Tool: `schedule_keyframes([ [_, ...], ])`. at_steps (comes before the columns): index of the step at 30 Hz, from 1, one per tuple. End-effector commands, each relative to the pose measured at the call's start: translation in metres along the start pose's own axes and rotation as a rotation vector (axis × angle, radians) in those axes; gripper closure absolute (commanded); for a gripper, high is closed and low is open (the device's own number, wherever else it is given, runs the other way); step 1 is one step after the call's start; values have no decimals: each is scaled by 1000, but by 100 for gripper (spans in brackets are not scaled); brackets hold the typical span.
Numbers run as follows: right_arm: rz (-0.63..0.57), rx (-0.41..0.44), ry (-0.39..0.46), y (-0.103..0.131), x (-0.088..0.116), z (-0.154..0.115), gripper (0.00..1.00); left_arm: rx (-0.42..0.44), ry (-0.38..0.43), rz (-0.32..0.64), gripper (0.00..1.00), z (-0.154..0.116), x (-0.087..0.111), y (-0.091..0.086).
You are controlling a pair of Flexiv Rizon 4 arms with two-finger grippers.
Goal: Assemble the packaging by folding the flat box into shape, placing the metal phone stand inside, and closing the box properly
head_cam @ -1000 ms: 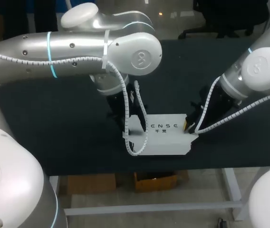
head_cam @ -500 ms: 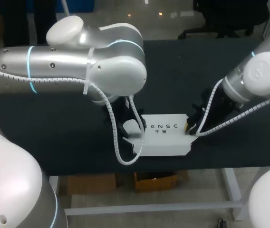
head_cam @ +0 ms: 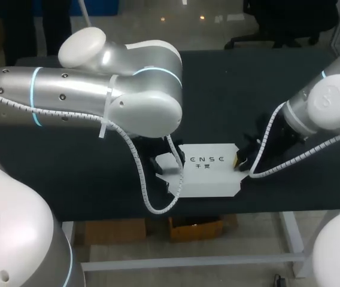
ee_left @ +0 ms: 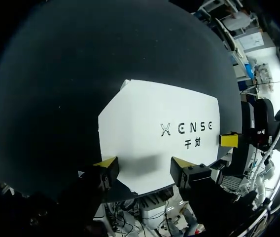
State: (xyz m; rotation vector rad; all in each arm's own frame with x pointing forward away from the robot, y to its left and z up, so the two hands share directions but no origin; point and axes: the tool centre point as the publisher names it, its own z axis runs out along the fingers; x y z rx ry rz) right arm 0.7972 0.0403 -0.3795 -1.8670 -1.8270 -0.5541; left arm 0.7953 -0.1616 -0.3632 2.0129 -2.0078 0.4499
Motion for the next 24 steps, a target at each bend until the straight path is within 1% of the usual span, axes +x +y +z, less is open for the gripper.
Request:
schedule_keyframes([
  [1, -5, -28, 7, -8, -5, -1, 75, -5, -6, 1, 31, 4, 3, -2],
  [9, -12, -40, 13, -8, -8, 0, 75, -3, -7, 4, 31, 6, 7, -2],
  [13, -15, -41, 17, -7, -9, 4, 74, -4, -9, 1, 29, 8, 8, -2],
  [17, -19, -45, 22, -5, -8, 4, 74, -4, -7, -1, 28, 9, 8, -2],
  [19, -19, -48, 24, -4, -8, 4, 73, -5, -6, -2, 29, 10, 9, -2],
  [24, -19, -53, 28, -3, -7, 2, 73, -8, 3, -13, 34, 10, 7, -3],
])
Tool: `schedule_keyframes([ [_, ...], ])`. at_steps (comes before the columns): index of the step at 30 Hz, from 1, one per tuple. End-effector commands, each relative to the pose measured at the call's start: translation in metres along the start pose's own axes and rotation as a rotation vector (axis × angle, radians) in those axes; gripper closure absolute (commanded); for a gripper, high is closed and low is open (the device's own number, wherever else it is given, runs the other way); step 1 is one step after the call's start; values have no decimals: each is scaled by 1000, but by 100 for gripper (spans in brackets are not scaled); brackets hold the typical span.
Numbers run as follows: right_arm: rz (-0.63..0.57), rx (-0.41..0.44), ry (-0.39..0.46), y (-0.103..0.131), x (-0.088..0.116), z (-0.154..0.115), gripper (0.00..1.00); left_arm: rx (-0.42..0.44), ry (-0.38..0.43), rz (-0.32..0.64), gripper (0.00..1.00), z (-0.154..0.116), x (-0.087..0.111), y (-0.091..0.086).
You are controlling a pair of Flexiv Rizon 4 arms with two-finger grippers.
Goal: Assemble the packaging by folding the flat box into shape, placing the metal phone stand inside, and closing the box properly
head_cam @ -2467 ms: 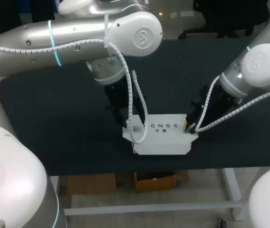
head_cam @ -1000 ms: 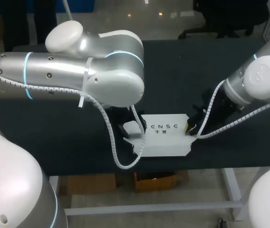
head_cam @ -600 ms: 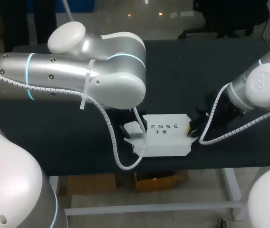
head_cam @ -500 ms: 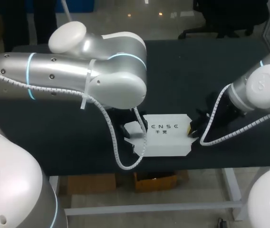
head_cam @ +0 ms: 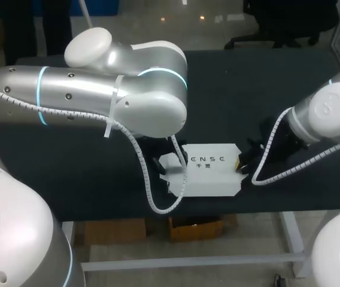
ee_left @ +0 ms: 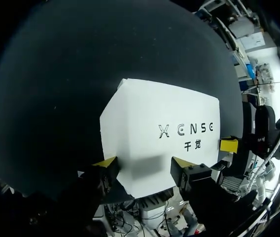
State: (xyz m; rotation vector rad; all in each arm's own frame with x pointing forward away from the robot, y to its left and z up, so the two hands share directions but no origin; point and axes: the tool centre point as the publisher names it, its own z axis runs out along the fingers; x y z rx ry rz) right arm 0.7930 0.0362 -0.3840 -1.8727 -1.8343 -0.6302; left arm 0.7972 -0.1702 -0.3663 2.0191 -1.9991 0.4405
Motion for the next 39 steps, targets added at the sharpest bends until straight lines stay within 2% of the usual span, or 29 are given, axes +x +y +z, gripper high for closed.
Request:
schedule_keyframes([
  [1, 0, -3, 8, 1, -1, 0, 73, -4, 7, -6, 35, 3, 0, -1],
  [5, 0, -3, 8, 1, -1, 0, 73, -5, 8, -7, 38, 3, -1, -1],
  [9, 0, -3, 8, 1, -1, 0, 73, -5, 8, -7, 29, 3, -1, -1],
  [16, 0, -3, 8, 1, -1, 0, 69, -5, 8, -7, 26, 3, -1, -1],
  [21, 0, -3, 8, 1, -1, 0, 70, -5, 8, -7, 24, 3, -1, -1],
  [25, 0, -3, 8, 1, -1, 0, 72, -5, 8, -7, 25, 3, -1, -1],
  [29, 0, -3, 8, 1, -1, 0, 80, -5, 8, -7, 28, 3, -1, -1],
  [33, 0, -3, 8, 1, -1, 0, 72, -5, 8, -7, 28, 3, -1, -1],
  [35, 0, -3, 8, 1, -1, 0, 72, -5, 8, -7, 23, 3, -1, -1],
  [39, 0, -3, 8, 1, -1, 0, 72, -5, 8, -7, 20, 3, -1, -1],
])
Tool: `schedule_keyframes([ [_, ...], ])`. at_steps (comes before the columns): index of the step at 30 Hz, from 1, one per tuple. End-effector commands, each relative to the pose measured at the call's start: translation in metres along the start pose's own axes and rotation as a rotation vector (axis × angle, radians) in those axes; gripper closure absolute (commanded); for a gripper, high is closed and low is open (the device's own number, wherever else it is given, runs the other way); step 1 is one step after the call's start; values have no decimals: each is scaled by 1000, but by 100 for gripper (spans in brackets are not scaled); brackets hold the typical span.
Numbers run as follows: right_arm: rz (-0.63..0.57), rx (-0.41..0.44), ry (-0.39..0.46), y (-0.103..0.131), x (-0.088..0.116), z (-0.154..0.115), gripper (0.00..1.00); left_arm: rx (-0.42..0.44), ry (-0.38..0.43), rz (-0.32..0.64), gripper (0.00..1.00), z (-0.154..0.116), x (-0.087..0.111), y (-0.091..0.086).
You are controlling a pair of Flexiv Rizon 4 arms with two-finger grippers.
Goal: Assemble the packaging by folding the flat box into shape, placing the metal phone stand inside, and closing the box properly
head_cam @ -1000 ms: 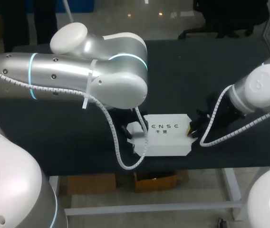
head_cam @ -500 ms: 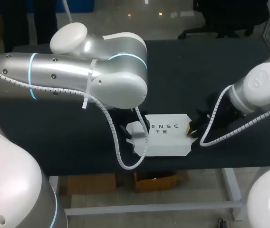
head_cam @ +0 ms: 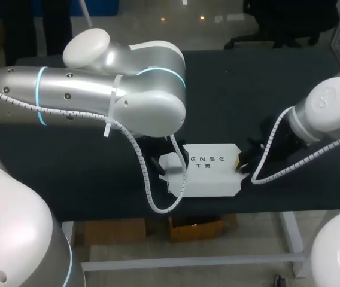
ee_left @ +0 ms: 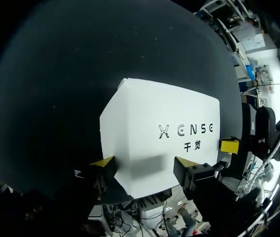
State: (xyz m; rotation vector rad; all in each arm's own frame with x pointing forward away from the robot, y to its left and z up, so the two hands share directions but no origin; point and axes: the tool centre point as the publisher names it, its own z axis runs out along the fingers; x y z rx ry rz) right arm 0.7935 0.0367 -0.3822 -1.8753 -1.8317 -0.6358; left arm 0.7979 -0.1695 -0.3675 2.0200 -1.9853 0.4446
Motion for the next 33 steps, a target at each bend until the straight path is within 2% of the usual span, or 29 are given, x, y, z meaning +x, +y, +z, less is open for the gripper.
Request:
schedule_keyframes([
  [1, -1, 1, 6, 0, -2, 1, 72, -3, 0, 0, 20, 2, 0, 0],
  [14, -1, 1, 6, 0, -2, 1, 77, -3, 0, 0, 26, 2, 0, 0],
  [18, -1, 1, 6, 0, -2, 1, 80, -3, 0, 0, 29, 2, 0, 0],
  [20, -1, 1, 6, 0, -2, 1, 85, 1, 1, 0, 28, 2, 0, 0],
  [26, -13, -7, 8, 0, -3, 1, 75, 8, 5, 12, 22, 2, 0, 0],
  [33, -24, -20, 17, -2, -8, 1, 73, 38, 23, 32, 20, 4, -3, 2],
])
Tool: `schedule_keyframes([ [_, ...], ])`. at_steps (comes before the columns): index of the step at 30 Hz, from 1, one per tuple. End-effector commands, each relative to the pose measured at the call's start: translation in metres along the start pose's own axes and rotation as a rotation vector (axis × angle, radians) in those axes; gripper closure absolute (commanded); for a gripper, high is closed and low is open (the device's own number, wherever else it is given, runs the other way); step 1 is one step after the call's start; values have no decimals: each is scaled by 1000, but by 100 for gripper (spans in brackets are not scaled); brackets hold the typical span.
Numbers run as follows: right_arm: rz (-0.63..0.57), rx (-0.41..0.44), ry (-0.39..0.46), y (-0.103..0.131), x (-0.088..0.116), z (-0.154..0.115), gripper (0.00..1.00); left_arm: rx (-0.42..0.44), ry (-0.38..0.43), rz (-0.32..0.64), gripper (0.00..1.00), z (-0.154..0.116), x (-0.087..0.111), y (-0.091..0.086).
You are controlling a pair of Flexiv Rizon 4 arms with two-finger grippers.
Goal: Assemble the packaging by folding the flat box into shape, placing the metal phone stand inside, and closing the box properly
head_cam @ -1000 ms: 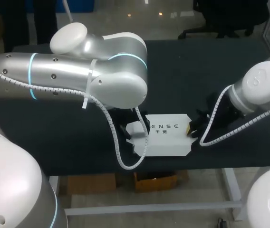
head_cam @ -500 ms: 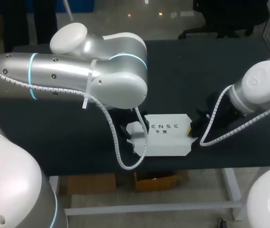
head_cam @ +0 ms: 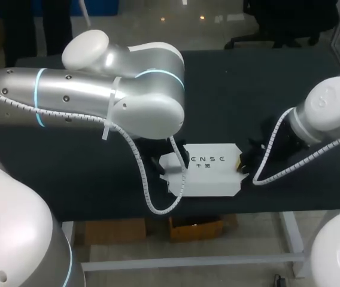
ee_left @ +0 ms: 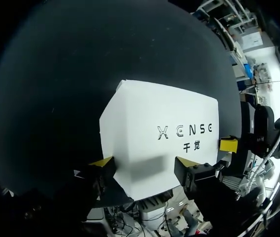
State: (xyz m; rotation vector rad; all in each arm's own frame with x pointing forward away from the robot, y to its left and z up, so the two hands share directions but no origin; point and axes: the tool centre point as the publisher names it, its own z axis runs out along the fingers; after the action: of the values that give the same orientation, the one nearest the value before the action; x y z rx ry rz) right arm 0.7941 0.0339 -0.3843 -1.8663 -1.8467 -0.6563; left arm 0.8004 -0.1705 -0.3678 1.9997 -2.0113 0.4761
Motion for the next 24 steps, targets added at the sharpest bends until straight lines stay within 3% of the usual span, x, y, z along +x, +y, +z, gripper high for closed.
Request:
schedule_keyframes([
  [1, -10, -11, 14, -3, -5, 1, 73, 26, 16, 9, 20, 3, -4, 5],
  [24, -63, -77, 77, 0, -4, 6, 72, 79, 63, 55, 21, 9, -4, 5],
])
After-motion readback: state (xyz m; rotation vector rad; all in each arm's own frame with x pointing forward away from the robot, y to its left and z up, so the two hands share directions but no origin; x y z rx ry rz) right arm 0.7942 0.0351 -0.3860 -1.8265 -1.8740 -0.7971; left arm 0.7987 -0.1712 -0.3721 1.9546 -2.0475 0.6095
